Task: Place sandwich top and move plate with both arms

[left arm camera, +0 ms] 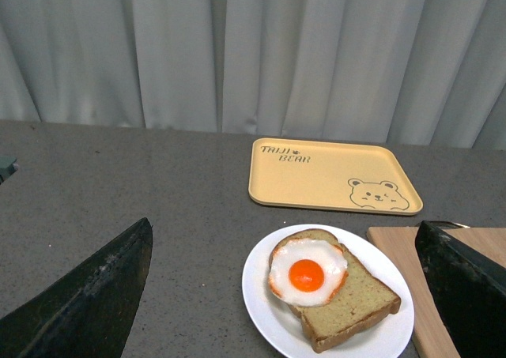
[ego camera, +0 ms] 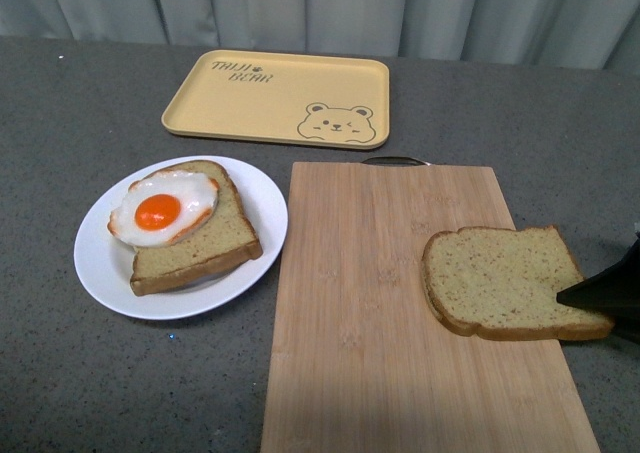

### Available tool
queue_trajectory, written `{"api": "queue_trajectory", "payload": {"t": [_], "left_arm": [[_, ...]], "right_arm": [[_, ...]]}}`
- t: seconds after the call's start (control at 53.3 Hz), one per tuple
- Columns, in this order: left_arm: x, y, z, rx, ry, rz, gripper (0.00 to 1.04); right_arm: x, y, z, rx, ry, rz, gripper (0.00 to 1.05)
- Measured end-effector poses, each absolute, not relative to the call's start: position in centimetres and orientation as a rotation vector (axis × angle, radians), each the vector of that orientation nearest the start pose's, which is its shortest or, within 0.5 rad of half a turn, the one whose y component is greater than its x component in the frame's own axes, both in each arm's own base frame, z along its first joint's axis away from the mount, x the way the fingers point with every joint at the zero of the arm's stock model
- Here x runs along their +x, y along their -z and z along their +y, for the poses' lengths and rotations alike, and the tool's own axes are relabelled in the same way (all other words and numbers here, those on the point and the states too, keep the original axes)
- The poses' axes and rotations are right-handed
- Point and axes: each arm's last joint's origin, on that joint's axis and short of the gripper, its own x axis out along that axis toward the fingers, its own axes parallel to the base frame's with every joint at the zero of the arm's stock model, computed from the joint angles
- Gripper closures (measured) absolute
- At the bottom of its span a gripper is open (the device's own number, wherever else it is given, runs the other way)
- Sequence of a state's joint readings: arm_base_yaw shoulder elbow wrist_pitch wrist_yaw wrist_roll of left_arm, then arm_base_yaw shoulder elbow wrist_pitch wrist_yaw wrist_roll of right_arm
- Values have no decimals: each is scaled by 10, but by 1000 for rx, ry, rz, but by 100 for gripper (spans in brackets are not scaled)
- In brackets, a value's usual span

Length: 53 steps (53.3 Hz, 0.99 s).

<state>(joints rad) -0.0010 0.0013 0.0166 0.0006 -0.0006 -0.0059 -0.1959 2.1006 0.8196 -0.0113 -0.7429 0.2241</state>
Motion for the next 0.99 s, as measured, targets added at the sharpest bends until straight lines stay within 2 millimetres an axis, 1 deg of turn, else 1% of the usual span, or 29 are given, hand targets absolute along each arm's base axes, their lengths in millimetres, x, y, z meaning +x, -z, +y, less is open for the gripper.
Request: {"api": "queue_trajectory", "payload": {"t": [0.056,0.131,0.206,0.319,0.375,0.45,0.506,0.6,0.656,0.675,0.694,0.806,0.825,0.9,0.994], "left_arm": [[97,-169,0,-6,0,-16,7],[97,-169,0,-6,0,-16,7],[97,-169,0,-6,0,-16,7],[97,-169,0,-6,0,-16,7],[97,-169,0,-6,0,-16,7],[97,-169,0,-6,1,-16,7],[97,-169,0,-6,1,-16,7],[97,-169,0,-6,0,-16,7],[97,-169,0,-6,0,-16,7],[97,-169,0,-6,0,-16,7],[97,-169,0,-6,0,-16,7],[97,-169,0,-6,1,-16,7],[97,-169,0,-6,0,-16,7],[97,-169,0,-6,1,-16,7],[97,-169,0,-6,0,-16,7]], "right_arm": [[304,-34,-42,784,-344,1213,93],[304,-43,-44,782,-357,1190,101],[306,-54,-44,786,-388,1155,102],[309,-78,-41,811,-477,1073,102],[311,-93,-35,820,-550,1016,102],[313,-106,-25,812,-635,963,102],[317,-114,-10,793,-701,942,102],[325,-117,14,765,-766,950,102],[332,-115,30,753,-795,966,102],[337,-113,40,742,-816,972,102],[339,-113,43,742,-821,975,102],[358,-106,86,720,-910,996,102],[360,-106,89,719,-916,997,102],[370,-103,113,713,-955,1012,102],[376,-99,136,707,-985,1026,102]]}}
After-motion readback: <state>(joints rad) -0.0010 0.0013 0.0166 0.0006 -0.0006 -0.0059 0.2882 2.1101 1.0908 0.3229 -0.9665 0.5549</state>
